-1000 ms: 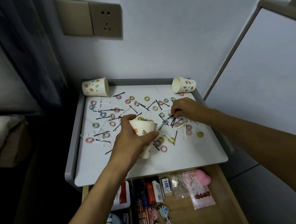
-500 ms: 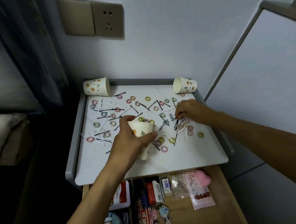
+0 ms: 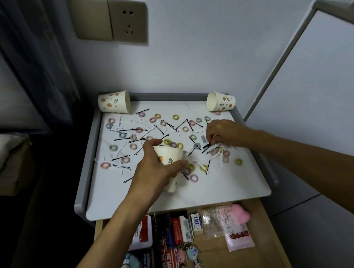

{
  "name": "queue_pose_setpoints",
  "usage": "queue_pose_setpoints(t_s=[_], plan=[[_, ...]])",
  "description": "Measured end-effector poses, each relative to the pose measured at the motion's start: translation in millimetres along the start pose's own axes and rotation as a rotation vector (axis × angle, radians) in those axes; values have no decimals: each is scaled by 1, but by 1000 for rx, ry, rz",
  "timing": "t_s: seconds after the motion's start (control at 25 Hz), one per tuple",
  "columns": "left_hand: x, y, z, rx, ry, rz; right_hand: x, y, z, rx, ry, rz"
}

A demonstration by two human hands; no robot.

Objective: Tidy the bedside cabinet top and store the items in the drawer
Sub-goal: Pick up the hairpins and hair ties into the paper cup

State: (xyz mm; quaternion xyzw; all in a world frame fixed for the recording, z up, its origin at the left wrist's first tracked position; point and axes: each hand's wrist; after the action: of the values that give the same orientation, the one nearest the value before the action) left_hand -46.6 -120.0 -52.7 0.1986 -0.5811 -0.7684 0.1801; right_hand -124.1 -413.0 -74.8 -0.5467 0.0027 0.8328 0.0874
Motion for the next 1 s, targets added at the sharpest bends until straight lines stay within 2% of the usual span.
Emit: queue_pose_setpoints(t_s=[0.08, 0.32, 0.44, 0.52, 0.68, 0.8, 0.88, 0.96, 1.0], plan=[[1, 0, 0, -6, 0, 4, -1, -2, 1, 30, -7, -30], [-2, -2, -6, -14, 23, -27, -1, 1, 6, 88, 127, -43], [0, -2, -6, 0, 33, -69, -10, -11, 14, 78, 254, -254], [1, -3, -7, 23, 36, -138, -24, -36, 23, -20, 325, -412], [6, 1, -6, 60, 20, -244, -48, -99, 31, -244, 217, -355], [8, 2, -5, 121, 23, -276, -50, -122, 27, -301, 139, -308], [7, 1, -4, 150, 35, -272, -49, -123, 27, -248, 235, -424], [5, 1, -4, 159, 49, -269, -45, -121, 29, -89, 339, -661], [4, 1, -4, 164, 54, -267, -40, -122, 30, -16, 328, -770]])
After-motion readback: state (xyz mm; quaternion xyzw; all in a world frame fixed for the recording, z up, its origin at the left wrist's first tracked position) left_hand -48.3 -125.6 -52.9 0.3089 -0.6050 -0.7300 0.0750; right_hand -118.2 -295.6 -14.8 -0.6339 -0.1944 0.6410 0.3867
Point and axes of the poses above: each hand's wrist, its own z-axis away from the middle knuckle, its own x-axis out of the palm, y = z × x, and after that the axes turned 11 degrees about -y, right-handed
